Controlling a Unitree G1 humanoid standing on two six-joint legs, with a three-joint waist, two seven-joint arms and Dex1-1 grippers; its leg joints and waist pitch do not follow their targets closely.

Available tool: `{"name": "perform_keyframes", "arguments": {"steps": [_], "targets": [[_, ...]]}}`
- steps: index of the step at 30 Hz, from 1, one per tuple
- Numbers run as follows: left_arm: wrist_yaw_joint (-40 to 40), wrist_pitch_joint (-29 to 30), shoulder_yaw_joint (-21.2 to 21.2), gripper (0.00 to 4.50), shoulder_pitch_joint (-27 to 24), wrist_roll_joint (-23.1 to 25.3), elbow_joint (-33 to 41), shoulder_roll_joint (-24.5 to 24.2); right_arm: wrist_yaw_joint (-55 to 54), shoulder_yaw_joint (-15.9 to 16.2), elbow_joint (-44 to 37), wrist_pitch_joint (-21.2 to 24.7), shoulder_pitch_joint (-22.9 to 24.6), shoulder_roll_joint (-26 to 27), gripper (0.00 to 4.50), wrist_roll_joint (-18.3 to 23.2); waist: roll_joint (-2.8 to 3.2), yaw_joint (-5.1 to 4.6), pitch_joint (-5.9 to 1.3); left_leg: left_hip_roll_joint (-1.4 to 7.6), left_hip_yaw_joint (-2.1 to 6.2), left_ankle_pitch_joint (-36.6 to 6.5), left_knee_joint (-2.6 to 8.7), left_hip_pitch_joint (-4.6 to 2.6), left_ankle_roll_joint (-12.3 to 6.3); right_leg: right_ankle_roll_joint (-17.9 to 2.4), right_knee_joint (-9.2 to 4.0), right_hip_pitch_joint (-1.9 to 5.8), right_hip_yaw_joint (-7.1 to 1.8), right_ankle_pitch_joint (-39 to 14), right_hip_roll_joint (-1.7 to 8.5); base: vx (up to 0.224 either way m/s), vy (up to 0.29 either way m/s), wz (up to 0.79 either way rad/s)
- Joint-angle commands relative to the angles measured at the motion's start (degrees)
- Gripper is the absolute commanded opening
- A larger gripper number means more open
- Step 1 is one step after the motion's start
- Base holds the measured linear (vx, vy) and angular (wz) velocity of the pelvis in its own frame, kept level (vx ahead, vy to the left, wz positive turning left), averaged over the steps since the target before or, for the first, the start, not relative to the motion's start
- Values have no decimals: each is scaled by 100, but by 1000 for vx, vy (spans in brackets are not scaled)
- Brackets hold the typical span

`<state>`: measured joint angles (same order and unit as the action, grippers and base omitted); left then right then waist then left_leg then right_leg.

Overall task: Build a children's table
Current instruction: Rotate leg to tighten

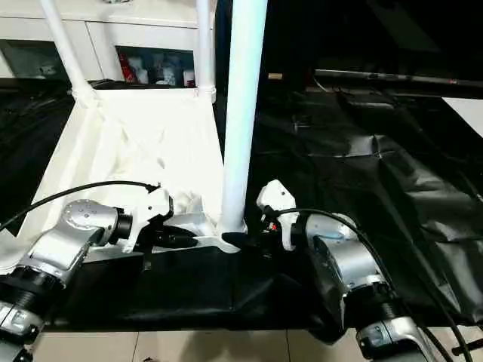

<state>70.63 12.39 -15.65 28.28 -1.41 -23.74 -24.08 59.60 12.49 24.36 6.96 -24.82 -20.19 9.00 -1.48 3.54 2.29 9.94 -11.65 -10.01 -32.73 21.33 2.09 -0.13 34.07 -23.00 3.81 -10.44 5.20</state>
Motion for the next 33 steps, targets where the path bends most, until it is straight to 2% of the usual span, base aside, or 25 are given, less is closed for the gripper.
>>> {"name": "perform_keyframes", "arguments": {"steps": [1, 2, 10, 16, 18, 19, 20, 22, 24, 25, 26, 27, 28, 29, 30, 31, 33], "targets": [[289, 55, -126, 0, -128, -286, 131, 134, -39, 36, 134, 50, -54, -16, 370, -100, -48, 25, -300, 360, 152, -1245, 359, -82, -261, -1334, -367, 246, -286, -1191, 377, 0, 0, 0], [278, 75, -129, 0, -133, -281, 147, 133, -34, 41, 140, 64, -67, -7, 351, -73, -48, 29, -302, 358, 151, -1214, 355, -82, -277, -1335, -364, 247, -285, -1160, 376, 0, 0, 0], [244, 122, -127, 0, -147, -264, 176, 115, 34, 70, 207, 43, -95, 28, 286, -99, -55, 37, -309, 356, 151, -1115, 343, -84, -303, -1351, -347, 258, -281, -1075, 374, 0, 0, 0], [142, 102, -104, 0, -154, -228, 144, 141, -71, 61, 273, 24, -65, 79, 272, -98, -63, 33, -312, 352, 151, -1072, 336, -79, -318, -1363, -337, 265, -278, -1024, 373, 0, 0, 0], [-176, 31, -66, 0, -92, -109, -50, 258, -464, -1, 447, 19, -62, 202, 270, -188, -69, 27, -304, 350, 150, -1106, 339, -81, -315, -1356, -344, 256, -277, -1084, 371, 0, 0, 0], [-634, -26, -2, 0, 8, 20, -324, 453, -1075, -122, 707, -45, -91, 385, 270, -310, -65, 24, -299, 349, 152, -1139, 341, -79, -297, -1346, -353, 253, -278, -1149, 375, 0, 0, 0], [-846, -59, 26, 0, 56, 78, -452, 545, -1384, -185, 832, -72, -110, 477, 270, -365, -76, -4, -253, 337, 163, -1449, 373, -108, -123, -1214, -432, 221, -275, -1757, 378, 0, 0, 0], [-1471, -148, 67, 0, 218, 262, -819, 813, -2320, -419, 1128, -5, -172, 778, 270, -437, -91, -34, -262, 332, 199, -1569, 384, -82, 16, -1059, -446, 246, -267, -2205, 407, 0, 0, 0], [-2010, -198, 61, 0, 405, 415, -1178, 1093, -3214, -649, 1279, 196, -207, 1093, 269, -450, -93, -64, -257, 325, 216, -1804, 386, -115, 104, -819, -516, 199, -264, -2689, 406, 0, 0, 0], [-2010, -198, 61, 0, 405, 415, -1178, 1093, -3214, -649, 1279, 196, -207, 1093, 269, -450, -89, -63, -257, 321, 216, -1853, 382, -124, 103, -776, -529, 183, -270, -2746, 405, 0, 0, 0], [-2511, -229, 46, 0, 606, 533, -1540, 1391, -3747, -657, 1313, 259, -194, 1345, 269, -558, -92, -66, -256, 314, 220, -1929, 388, -136, 94, -683, -560, 168, -263, -2903, 399, 0, 0, 0], [-2619, -235, 45, 0, 660, 548, -1632, 1474, -3870, -635, 1327, 250, -195, 1412, 269, -602, -84, -69, -251, 316, 218, -1938, 392, -141, 102, -665, -571, 150, -266, -2914, 395, 0, 0, 0], [-2883, -255, 45, 0, 798, 573, -1862, 1698, -4148, -573, 1364, 198, -204, 1598, 269, -699, -56, -60, -254, 315, 226, -1973, 391, -153, 115, -645, -578, 148, -263, -2932, 401, 0, 0, 0], [-3009, -294, 26, 0, 870, 615, -1985, 1811, -4228, -542, 1397, 122, -218, 1719, 269, -722, -73, -54, -263, 312, 221, -2043, 386, -180, 118, -612, -603, 121, -260, -2993, 401, 0, 0, 0], [-3064, -317, 18, 0, 901, 639, -2042, 1859, -4253, -533, 1417, 83, -226, 1774, 269, -730, -83, -43, -261, 304, 220, -2049, 387, -172, 85, -597, -605, 125, -262, -2987, 403, 0, 0, 0], [-3149, -376, 26, 0, 953, 694, -2158, 1926, -4322, -536, 1488, 6, -255, 1862, 269, -754, -36, -28, -266, 305, 230, -2040, 391, -161, 72, -601, -598, 139, -264, -2943, 413, 0, 0, 0], [-3078, -448, -36, 0, 970, 761, -2200, 1974, -4331, -475, 1550, -157, -303, 1953, 269, -817, -54, -29, -271, 311, 227, -2070, 405, -138, 24, -595, -599, 143, -261, -2818, 405, 0, 0, 0]]}}
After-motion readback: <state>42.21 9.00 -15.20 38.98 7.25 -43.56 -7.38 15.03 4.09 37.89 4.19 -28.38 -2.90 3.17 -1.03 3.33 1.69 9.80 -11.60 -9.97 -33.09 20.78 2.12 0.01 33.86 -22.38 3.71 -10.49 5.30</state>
